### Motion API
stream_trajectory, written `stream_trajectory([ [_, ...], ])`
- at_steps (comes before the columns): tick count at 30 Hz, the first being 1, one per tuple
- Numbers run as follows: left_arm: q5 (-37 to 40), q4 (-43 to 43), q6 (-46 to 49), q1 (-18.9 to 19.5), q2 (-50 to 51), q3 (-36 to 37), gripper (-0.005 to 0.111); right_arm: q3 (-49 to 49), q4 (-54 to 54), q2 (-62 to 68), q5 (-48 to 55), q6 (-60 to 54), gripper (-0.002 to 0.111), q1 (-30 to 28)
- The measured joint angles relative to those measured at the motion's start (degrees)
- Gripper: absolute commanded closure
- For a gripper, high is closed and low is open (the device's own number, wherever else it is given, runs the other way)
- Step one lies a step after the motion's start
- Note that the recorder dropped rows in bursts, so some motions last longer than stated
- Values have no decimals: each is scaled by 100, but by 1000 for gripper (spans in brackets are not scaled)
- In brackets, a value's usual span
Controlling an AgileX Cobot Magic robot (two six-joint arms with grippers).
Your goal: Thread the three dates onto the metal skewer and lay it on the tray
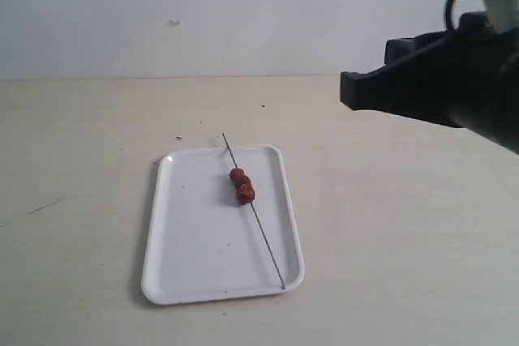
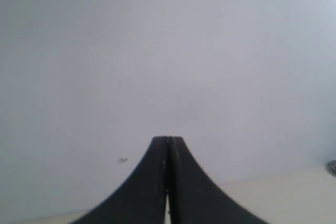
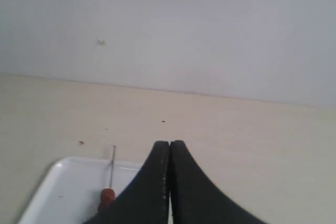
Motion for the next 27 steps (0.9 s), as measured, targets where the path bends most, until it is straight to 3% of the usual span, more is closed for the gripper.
stream_trajectory([
  [6,-74,0,0,0,-144,467,107,392,-971,-1416,1920,0,108,0],
  [11,-122,0,0,0,-133,758,107,583,-1158,-2390,2770,10,108,0],
  [27,-142,183,0,0,-133,799,107,583,-1243,-3480,2935,-27,108,0],
])
